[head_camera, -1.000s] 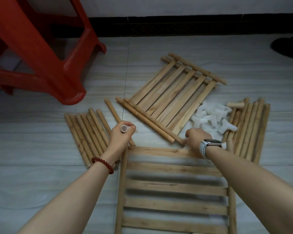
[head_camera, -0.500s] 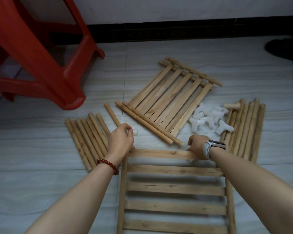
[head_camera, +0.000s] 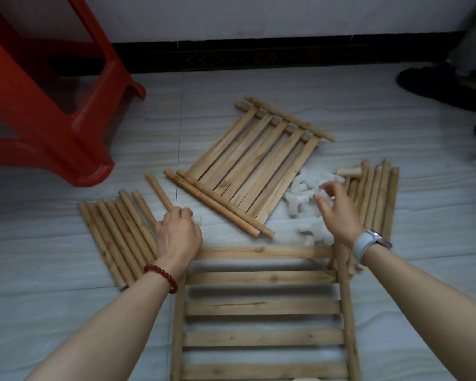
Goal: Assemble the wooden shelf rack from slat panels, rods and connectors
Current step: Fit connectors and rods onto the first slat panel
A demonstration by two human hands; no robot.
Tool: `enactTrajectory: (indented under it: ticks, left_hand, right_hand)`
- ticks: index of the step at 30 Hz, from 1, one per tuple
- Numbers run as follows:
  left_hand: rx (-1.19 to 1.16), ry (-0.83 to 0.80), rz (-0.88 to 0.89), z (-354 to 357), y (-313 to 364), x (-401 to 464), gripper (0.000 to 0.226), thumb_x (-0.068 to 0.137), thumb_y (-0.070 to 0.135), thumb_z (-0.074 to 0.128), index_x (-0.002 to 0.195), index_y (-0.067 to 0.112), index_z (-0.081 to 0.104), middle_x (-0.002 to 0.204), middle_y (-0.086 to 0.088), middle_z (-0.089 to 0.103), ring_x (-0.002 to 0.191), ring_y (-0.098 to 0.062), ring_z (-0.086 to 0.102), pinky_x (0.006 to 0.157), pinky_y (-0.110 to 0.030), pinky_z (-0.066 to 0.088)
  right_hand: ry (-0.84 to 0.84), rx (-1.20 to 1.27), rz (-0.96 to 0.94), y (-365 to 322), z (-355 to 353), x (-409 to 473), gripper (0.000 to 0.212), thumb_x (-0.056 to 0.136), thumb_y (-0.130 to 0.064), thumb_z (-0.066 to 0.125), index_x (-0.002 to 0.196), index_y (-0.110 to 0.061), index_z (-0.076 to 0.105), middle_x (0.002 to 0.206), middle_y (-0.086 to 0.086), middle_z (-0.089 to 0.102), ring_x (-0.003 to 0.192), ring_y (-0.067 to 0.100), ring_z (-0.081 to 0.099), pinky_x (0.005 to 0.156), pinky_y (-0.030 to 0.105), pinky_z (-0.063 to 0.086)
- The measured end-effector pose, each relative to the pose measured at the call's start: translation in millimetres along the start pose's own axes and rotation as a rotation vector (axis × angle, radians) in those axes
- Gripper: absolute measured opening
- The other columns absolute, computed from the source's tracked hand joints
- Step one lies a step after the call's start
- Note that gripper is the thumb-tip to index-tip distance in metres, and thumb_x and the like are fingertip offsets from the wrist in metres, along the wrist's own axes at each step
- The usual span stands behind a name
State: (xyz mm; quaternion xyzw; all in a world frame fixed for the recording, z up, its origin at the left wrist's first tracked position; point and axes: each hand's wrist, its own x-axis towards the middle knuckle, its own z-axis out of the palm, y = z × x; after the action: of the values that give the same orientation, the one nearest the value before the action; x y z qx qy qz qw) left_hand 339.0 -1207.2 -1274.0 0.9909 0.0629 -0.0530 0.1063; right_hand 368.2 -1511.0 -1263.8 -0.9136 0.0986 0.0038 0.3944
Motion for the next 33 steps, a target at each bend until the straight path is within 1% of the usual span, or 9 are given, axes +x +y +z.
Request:
enactTrajectory:
  ticks: [4,7,10,13,15,19,25,30,33]
  left_hand:
    - [0.298,-0.042,0.093,-2.1,20.9,-0.1,0.035,0.091,0.027,0.044,0.122,0.017,0.054,0.13,-0.004,0.049,0.129,-0.023,0.036,0.109,-0.048,0.017]
    - [0.216,-0.005,0.344,4.9,44.6,-5.9,0.034,0.092,0.031,0.044,0.122,0.019,0.055,0.132,-0.005,0.049,0.128,-0.022,0.038,0.11,-0.046,0.021]
    - [-0.035,-0.241,0.575,21.7,80.4,-16.4,0.036,0.097,0.032,0.039,0.129,0.019,0.05,0.13,-0.002,0.05,0.12,-0.017,0.045,0.103,-0.036,0.035]
    - [-0.105,-0.499,0.516,38.5,114.0,-23.3,0.04,0.1,0.036,0.035,0.134,0.018,0.046,0.13,-0.005,0.052,0.118,-0.023,0.049,0.099,-0.042,0.041]
    - [-0.079,-0.551,0.491,46.3,127.4,-26.3,0.035,0.101,0.037,0.033,0.123,0.019,0.053,0.116,-0.005,0.059,0.104,-0.024,0.056,0.091,-0.042,0.045]
    - [-0.114,-0.42,0.455,56.8,127.1,-34.3,0.03,0.101,0.033,0.037,0.117,0.022,0.059,0.107,-0.002,0.062,0.098,-0.022,0.058,0.088,-0.038,0.046]
    - [-0.181,-0.287,0.425,62.8,128.2,-38.8,0.028,0.099,0.035,0.041,0.117,0.027,0.062,0.103,0.001,0.066,0.096,-0.02,0.058,0.083,-0.033,0.041]
    - [-0.198,-0.268,0.418,62.6,128.3,-42.9,0.028,0.099,0.034,0.042,0.115,0.026,0.063,0.099,0.001,0.065,0.093,-0.018,0.058,0.081,-0.032,0.039]
    - [-0.215,-0.265,0.417,60.8,129.5,-42.2,0.027,0.099,0.034,0.043,0.113,0.026,0.064,0.098,0.001,0.065,0.092,-0.018,0.059,0.082,-0.033,0.041]
  right_hand:
    - [0.083,0.338,0.269,25.9,-18.2,9.4,0.031,0.092,-0.013,0.058,0.122,-0.008,0.058,0.113,0.012,0.058,0.091,0.021,0.059,0.066,0.026,0.05]
    - [0.076,0.518,0.391,41.5,-20.9,11.3,0.035,0.091,-0.007,0.058,0.126,-0.009,0.056,0.11,0.01,0.059,0.086,0.017,0.062,0.066,0.022,0.049]
    - [0.027,0.452,0.409,51.6,-20.0,10.9,0.036,0.09,-0.003,0.058,0.126,-0.007,0.056,0.116,0.013,0.057,0.097,0.024,0.06,0.08,0.034,0.053]
    - [-0.023,0.389,0.388,54.6,-20.2,8.7,0.03,0.09,-0.003,0.058,0.12,-0.004,0.057,0.118,0.017,0.057,0.106,0.033,0.059,0.09,0.044,0.052]
    - [-0.031,0.391,0.369,55.6,-23.3,9.1,0.03,0.089,-0.003,0.058,0.119,-0.004,0.058,0.119,0.014,0.057,0.109,0.031,0.058,0.092,0.042,0.051]
    - [-0.129,0.307,0.282,55.8,-30.6,8.2,0.026,0.09,-0.002,0.057,0.112,-0.014,0.062,0.112,0.0,0.057,0.113,0.023,0.056,0.097,0.041,0.048]
    - [-0.343,0.233,0.181,46.0,-47.3,11.4,0.029,0.093,-0.003,0.052,0.102,-0.029,0.063,0.119,-0.003,0.057,0.11,0.013,0.056,0.095,0.03,0.047]
    - [-0.416,0.273,0.222,37.5,-56.0,11.0,0.028,0.094,0.0,0.049,0.11,-0.019,0.062,0.124,0.005,0.058,0.1,0.009,0.06,0.077,0.016,0.052]
    - [-0.41,0.208,0.195,34.5,-60.7,7.6,0.031,0.094,-0.002,0.05,0.121,-0.014,0.06,0.131,0.008,0.055,0.111,0.016,0.057,0.091,0.026,0.049]
